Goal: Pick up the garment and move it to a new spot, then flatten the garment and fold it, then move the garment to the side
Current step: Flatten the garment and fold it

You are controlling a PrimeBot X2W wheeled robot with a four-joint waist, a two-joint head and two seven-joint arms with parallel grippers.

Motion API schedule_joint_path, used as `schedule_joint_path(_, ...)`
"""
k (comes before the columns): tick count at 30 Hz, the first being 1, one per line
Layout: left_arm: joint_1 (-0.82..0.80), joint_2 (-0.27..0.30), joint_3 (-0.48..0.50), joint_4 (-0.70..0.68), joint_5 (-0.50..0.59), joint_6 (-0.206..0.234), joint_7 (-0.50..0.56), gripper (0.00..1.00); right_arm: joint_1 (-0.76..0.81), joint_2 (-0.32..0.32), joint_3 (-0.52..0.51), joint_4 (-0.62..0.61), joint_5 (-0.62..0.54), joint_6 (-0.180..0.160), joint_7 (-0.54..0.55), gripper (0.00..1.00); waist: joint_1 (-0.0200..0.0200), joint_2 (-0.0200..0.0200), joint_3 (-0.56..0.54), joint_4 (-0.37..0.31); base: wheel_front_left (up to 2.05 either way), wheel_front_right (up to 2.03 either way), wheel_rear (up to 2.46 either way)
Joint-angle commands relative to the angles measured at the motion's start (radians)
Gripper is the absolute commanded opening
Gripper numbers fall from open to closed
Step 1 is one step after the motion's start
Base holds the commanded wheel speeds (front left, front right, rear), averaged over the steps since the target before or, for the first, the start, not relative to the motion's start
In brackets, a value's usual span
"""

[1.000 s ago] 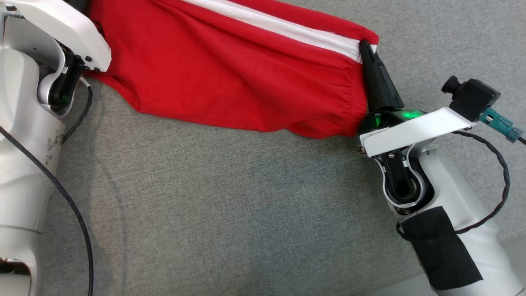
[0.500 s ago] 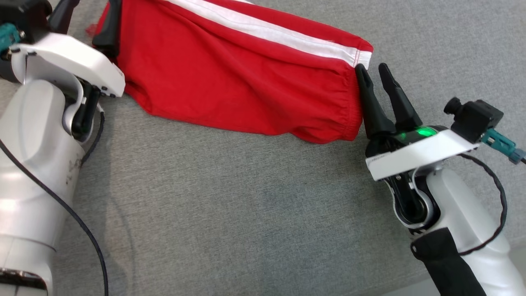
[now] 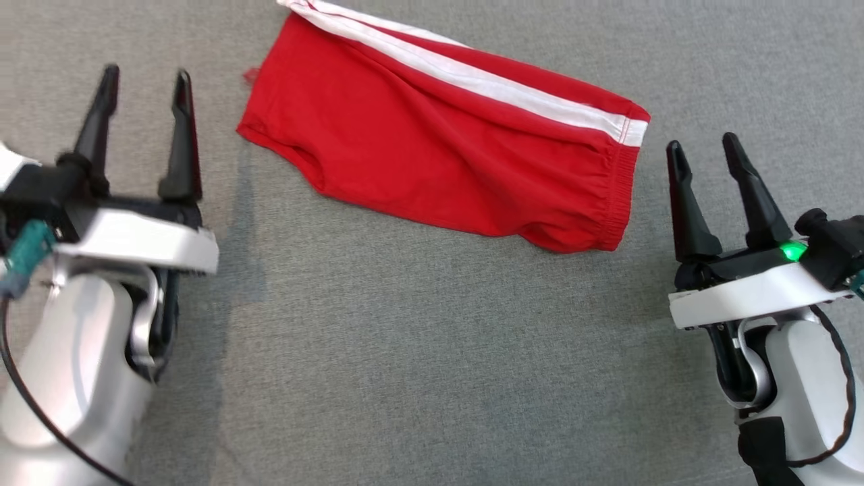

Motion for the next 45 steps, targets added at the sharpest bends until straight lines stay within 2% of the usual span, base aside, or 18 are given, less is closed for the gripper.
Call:
schedule_joint_path(1,0.061,-0.003,0.008,-0.048,0.016,0.023,-0.004,1.00,0.017,-0.002,-0.024,-0.012,-0.041,0.000,-0.001,1.00,0.0000,0.0000,-0.029,0.024,0.00,0.00,0.00)
schedule_joint_path(4,0.146,-0.005,0.025,-0.139,0.025,0.052,-0.004,1.00,0.040,0.003,-0.053,-0.025,-0.101,0.000,-0.001,1.00,0.0000,0.0000,-0.049,0.035,0.00,0.00,0.00)
schedule_joint_path(8,0.238,-0.005,0.034,-0.216,0.015,0.068,-0.004,1.00,0.071,0.011,-0.084,-0.043,-0.156,0.000,0.001,1.00,0.0000,0.0000,-0.072,0.045,0.00,0.00,0.00)
schedule_joint_path(15,0.315,0.006,0.024,-0.275,0.016,0.088,0.022,1.00,0.129,0.031,-0.124,-0.075,-0.194,0.000,0.024,1.00,0.0000,0.0000,-0.102,0.053,0.00,0.00,0.00)
schedule_joint_path(23,0.328,0.021,0.014,-0.292,0.012,0.090,0.054,1.00,0.151,0.044,-0.131,-0.098,-0.203,0.000,0.039,1.00,0.0000,0.0000,-0.112,0.045,0.00,0.00,0.00)
schedule_joint_path(29,0.313,0.029,0.003,-0.302,0.006,0.074,0.064,1.00,0.148,0.051,-0.123,-0.103,-0.206,0.000,0.048,1.00,0.0000,0.0000,-0.115,0.031,0.00,0.00,0.00)
schedule_joint_path(34,0.234,0.044,-0.031,-0.287,0.009,0.034,0.121,1.00,0.132,0.055,-0.113,-0.113,-0.209,0.000,0.049,1.00,0.0000,0.0000,-0.094,0.010,0.00,0.00,0.00)
schedule_joint_path(37,0.162,0.045,-0.060,-0.240,-0.003,-0.011,0.172,1.00,0.123,0.059,-0.106,-0.115,-0.210,0.000,0.049,1.00,0.0000,0.0000,-0.074,-0.013,0.00,0.00,0.00)
schedule_joint_path(41,0.074,0.036,-0.084,-0.129,-0.036,-0.072,0.229,1.00,0.112,0.062,-0.096,-0.104,-0.182,0.000,0.044,1.00,0.0000,0.0000,-0.046,-0.053,0.00,0.00,0.00)
schedule_joint_path(45,-0.009,0.034,-0.083,0.021,-0.064,-0.106,0.276,1.00,0.102,0.066,-0.082,-0.088,-0.168,0.000,0.032,1.00,0.0000,0.0000,-0.022,-0.091,0.00,0.00,0.00)
